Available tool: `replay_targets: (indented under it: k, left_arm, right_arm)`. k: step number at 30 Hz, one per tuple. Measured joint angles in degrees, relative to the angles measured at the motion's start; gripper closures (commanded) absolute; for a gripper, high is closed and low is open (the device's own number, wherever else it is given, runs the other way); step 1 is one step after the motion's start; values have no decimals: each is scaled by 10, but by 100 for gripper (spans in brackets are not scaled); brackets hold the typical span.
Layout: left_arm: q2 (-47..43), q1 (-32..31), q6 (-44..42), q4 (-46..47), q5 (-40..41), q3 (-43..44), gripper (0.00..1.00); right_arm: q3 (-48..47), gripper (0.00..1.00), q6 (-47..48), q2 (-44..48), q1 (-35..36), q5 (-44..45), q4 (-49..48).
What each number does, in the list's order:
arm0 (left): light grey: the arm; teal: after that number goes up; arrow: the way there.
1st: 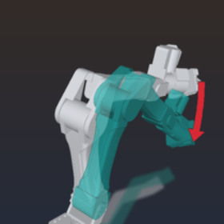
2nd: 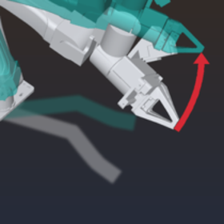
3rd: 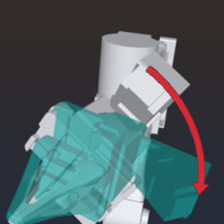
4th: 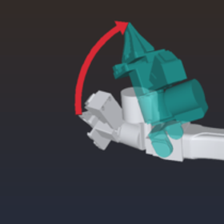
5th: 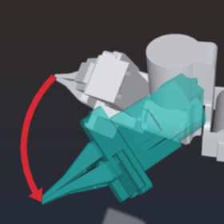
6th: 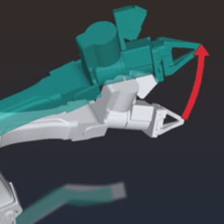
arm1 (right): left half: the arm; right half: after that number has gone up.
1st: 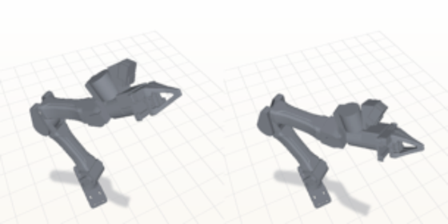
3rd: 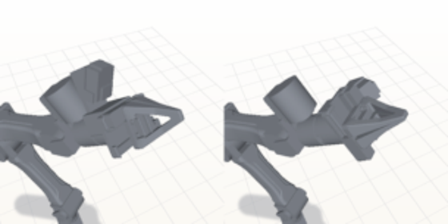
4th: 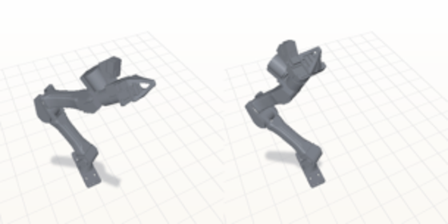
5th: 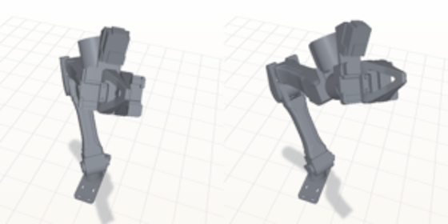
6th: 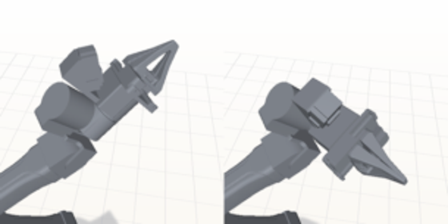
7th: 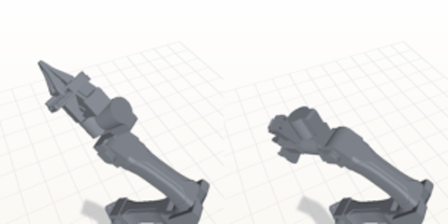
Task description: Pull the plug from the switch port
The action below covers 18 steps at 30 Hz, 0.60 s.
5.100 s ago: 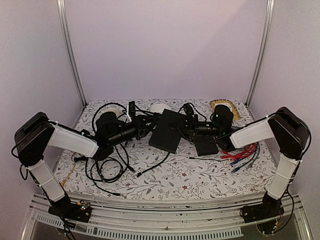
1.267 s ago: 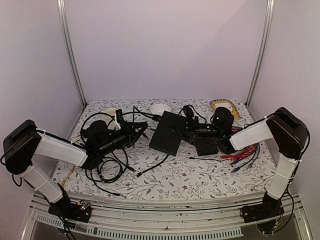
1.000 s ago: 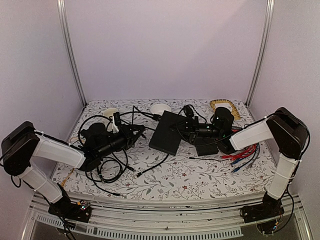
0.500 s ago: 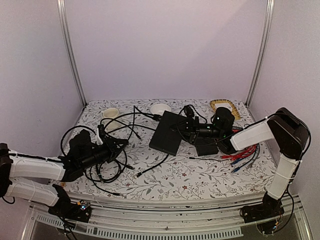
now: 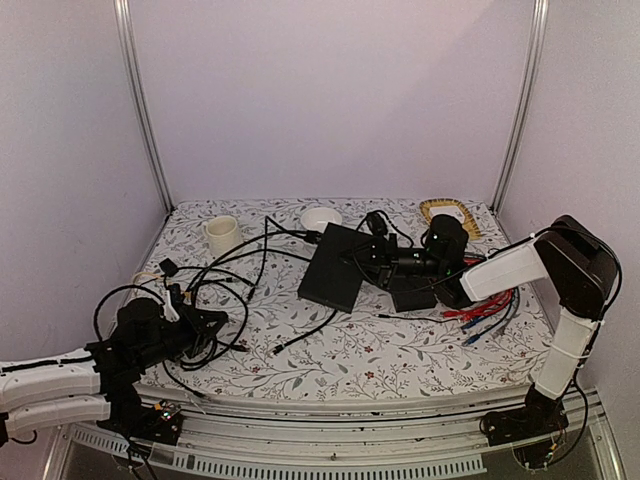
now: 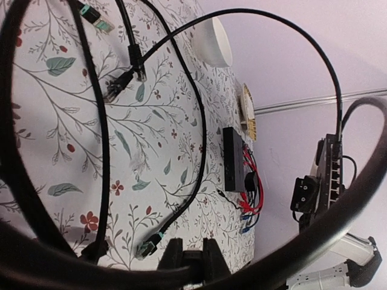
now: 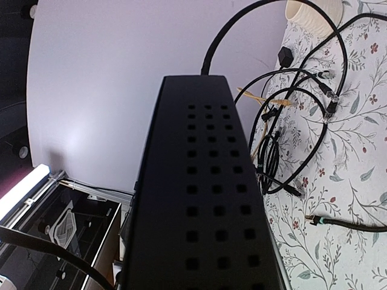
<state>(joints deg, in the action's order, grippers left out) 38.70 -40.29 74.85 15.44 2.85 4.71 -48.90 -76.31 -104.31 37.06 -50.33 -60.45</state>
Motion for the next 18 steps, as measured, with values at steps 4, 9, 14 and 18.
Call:
replay_targets:
  k: [4, 9, 14, 18]
  left_arm:
    - [21, 1, 5, -15, -2, 0, 67]
    - [62, 2, 14, -30, -7, 7, 51]
    - [68, 3, 21, -48, -6, 34, 43]
    - [67, 3, 26, -68, -4, 68, 42]
  right_arm:
    - [-2, 98, 0, 0, 0, 1, 0]
    - [-4, 98, 0, 0, 0, 3, 0]
    - [-5, 98, 0, 0, -1, 3, 0]
    - [-14, 98, 3, 0, -2, 3, 7]
